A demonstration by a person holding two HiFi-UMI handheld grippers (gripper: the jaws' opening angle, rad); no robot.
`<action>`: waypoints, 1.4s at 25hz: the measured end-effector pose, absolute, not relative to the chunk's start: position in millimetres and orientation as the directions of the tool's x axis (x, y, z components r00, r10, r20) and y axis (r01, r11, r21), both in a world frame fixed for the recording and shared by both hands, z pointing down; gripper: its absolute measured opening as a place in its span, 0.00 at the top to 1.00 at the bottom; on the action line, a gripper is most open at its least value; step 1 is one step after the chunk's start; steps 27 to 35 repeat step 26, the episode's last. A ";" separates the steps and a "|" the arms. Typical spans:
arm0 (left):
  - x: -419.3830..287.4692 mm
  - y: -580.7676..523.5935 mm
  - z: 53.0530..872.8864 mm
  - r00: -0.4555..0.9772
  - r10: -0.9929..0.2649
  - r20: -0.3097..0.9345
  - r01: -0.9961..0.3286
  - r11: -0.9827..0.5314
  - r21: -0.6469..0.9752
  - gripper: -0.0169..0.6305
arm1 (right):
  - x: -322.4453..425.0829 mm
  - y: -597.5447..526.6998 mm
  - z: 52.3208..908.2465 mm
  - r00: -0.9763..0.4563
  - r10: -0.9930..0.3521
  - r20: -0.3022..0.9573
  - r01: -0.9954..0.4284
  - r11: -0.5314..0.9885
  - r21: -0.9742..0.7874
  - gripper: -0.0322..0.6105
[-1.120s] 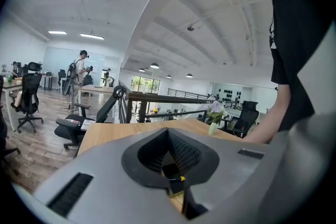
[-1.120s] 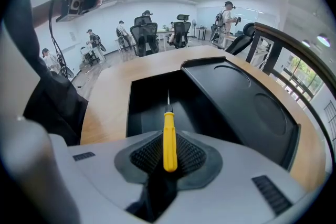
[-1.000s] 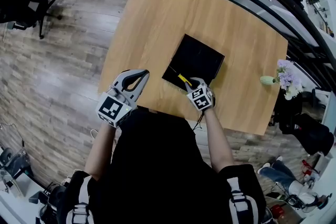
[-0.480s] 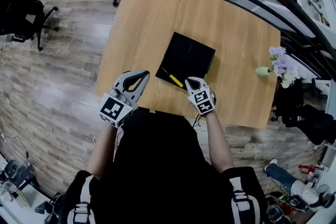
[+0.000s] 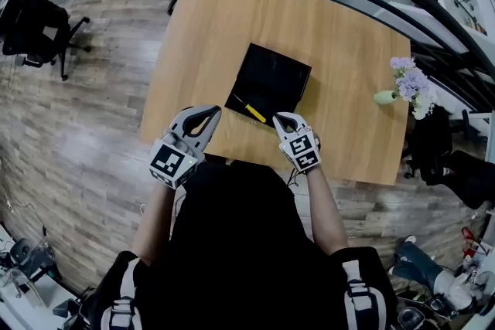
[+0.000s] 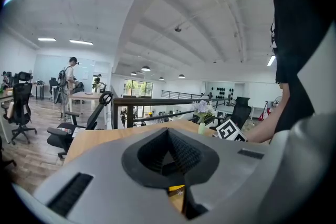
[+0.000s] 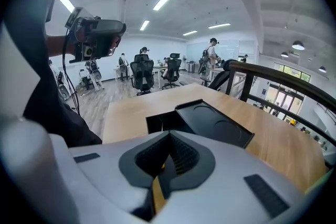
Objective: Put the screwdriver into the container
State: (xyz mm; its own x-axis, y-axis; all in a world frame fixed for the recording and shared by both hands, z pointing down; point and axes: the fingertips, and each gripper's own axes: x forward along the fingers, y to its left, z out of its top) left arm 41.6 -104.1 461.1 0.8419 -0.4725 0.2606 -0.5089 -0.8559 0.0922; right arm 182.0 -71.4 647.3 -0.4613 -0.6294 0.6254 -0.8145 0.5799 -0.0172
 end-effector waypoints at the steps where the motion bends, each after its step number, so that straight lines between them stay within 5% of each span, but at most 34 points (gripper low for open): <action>1: 42.5 -100.7 461.2 0.840 -0.473 0.264 -0.510 -0.855 0.089 0.94 | 183.6 -68.6 646.7 -0.462 -0.631 0.623 -0.814 0.580 -0.016 0.91; 35: 7.2 -110.3 457.0 0.832 -0.460 0.310 -0.490 -0.872 0.021 0.94 | 183.0 -68.7 639.4 -0.371 -0.686 0.627 -0.875 0.484 0.013 0.91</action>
